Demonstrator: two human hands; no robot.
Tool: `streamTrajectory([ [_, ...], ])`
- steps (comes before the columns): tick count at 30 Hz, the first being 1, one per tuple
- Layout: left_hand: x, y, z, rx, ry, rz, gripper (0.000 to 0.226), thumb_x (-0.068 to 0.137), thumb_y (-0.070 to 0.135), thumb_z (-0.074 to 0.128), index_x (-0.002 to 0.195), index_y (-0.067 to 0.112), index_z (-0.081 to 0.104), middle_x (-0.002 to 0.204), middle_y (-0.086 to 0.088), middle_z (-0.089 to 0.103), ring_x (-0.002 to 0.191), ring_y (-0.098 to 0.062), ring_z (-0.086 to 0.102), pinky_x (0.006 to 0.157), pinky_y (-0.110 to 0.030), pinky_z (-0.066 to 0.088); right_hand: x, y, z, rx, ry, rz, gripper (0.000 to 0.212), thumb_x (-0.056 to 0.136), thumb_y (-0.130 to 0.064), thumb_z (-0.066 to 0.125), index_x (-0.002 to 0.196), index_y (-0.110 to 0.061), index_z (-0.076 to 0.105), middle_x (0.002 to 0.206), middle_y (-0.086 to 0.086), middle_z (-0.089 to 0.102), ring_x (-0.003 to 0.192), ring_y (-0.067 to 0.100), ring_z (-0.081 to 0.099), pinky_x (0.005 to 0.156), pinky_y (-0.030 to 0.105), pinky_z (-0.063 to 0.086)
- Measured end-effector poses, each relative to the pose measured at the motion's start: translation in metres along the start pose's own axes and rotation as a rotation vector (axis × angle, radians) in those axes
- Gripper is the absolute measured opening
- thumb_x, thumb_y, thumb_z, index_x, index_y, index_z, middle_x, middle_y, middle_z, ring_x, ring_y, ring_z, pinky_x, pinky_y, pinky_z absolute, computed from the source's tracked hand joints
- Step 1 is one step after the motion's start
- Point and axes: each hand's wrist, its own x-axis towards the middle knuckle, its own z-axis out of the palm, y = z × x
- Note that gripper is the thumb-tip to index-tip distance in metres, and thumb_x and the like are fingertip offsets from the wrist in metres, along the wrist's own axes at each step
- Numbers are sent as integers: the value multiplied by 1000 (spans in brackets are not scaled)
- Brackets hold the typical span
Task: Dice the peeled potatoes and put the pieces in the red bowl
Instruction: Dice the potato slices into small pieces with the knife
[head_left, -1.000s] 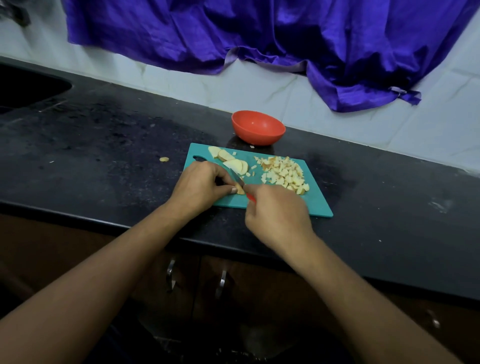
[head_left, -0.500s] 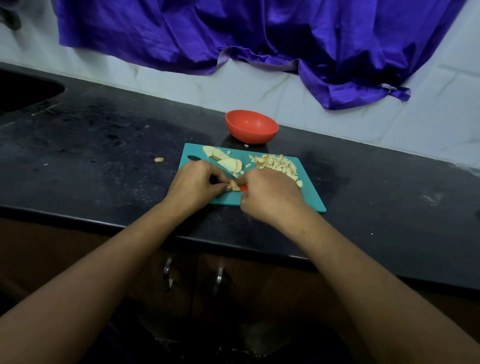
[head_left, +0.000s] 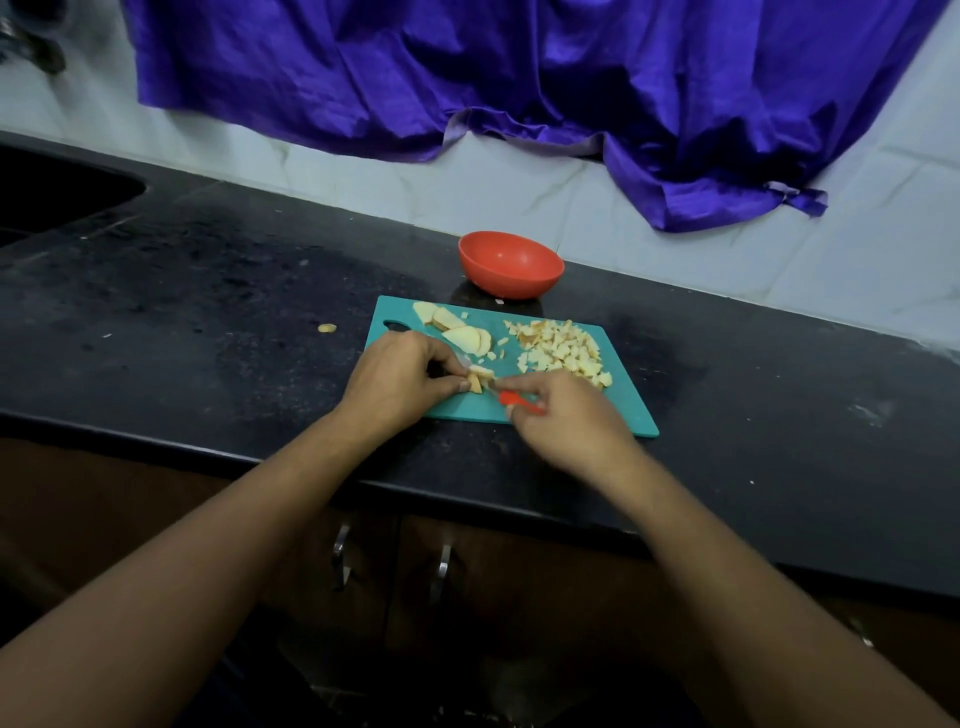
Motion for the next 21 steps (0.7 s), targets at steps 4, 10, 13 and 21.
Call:
streamTrajectory([
  [4,0,0,1,2,-2,-9,9,82,34,85,89,33,81,84,24,70,79,5,59,70,-16,44,21,-18,-37,-95,-76,-48,34,93,-26,62,118,-47,73,116,-8,69,94,13,63,79,32,54],
  [10,-1,-1,1,8,19,10,6,82,31,84,87,30,81,87,14,75,81,-5,63,78,-30,53,30,-59,-43,-286,-75,-63,27,88,-29,60,109,-30,77,105,-2,71,89,20,63,82,38,58],
  [13,-1,-3,3,-11,33,12,5,82,27,83,83,31,80,84,12,76,79,-8,64,77,-34,53,21,-61,-29,-324,-38,-58,30,90,-30,60,117,-29,72,103,0,66,87,23,59,74,34,51],
  [21,0,-3,2,-40,21,4,6,81,28,85,81,31,80,85,17,75,81,-3,66,79,-31,54,-20,-40,16,-378,137,-152,50,100,-26,52,150,-30,46,95,3,61,90,25,61,66,35,36],
])
